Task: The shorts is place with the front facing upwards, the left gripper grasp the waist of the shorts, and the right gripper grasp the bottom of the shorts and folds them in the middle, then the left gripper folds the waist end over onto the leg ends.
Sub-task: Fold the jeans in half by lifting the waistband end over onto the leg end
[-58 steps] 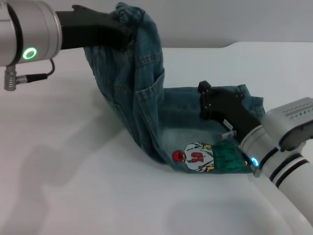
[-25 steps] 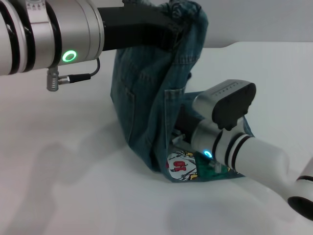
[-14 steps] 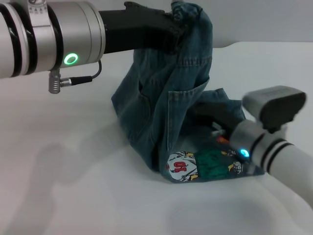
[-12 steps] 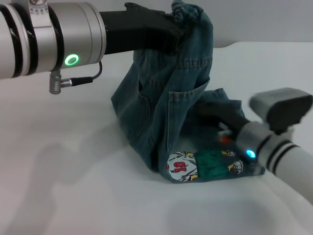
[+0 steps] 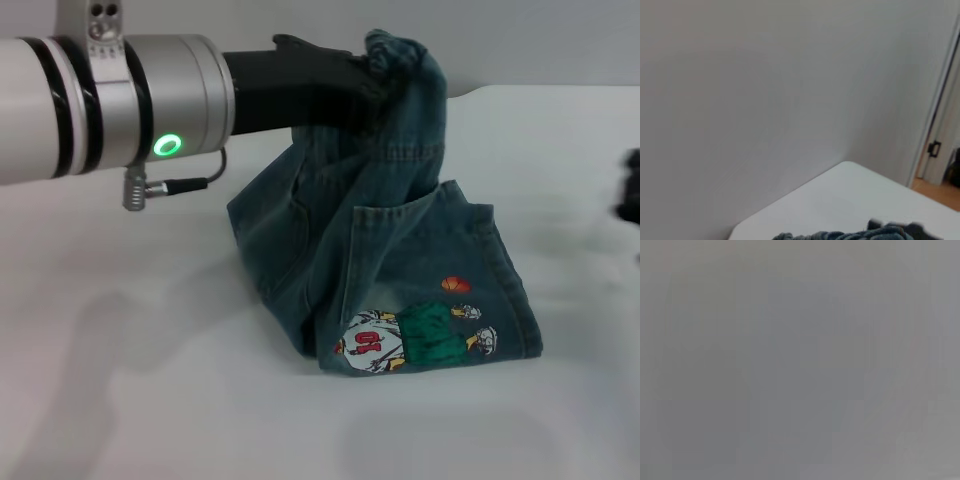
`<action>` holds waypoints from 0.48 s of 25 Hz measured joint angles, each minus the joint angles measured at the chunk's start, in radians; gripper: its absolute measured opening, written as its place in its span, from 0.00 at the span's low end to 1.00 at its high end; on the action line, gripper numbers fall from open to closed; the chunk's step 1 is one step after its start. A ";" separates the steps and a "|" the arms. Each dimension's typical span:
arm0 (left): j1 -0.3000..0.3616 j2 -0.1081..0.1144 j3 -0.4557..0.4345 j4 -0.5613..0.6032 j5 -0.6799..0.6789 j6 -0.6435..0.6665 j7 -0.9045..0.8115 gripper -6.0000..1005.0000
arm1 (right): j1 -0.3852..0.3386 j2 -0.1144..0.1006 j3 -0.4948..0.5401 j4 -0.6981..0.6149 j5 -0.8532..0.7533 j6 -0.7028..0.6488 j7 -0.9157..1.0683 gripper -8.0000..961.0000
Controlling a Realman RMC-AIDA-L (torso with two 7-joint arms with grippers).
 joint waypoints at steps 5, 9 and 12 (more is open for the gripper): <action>0.000 -0.001 0.023 0.037 -0.056 0.031 0.043 0.10 | -0.081 0.000 0.101 -0.008 0.000 -0.146 -0.068 0.01; -0.004 -0.001 0.050 0.063 -0.062 0.059 0.056 0.10 | -0.112 -0.001 0.121 -0.011 0.000 -0.160 -0.072 0.01; -0.009 -0.002 0.067 0.083 -0.065 0.084 0.060 0.10 | -0.119 -0.001 0.121 -0.013 -0.003 -0.162 -0.073 0.01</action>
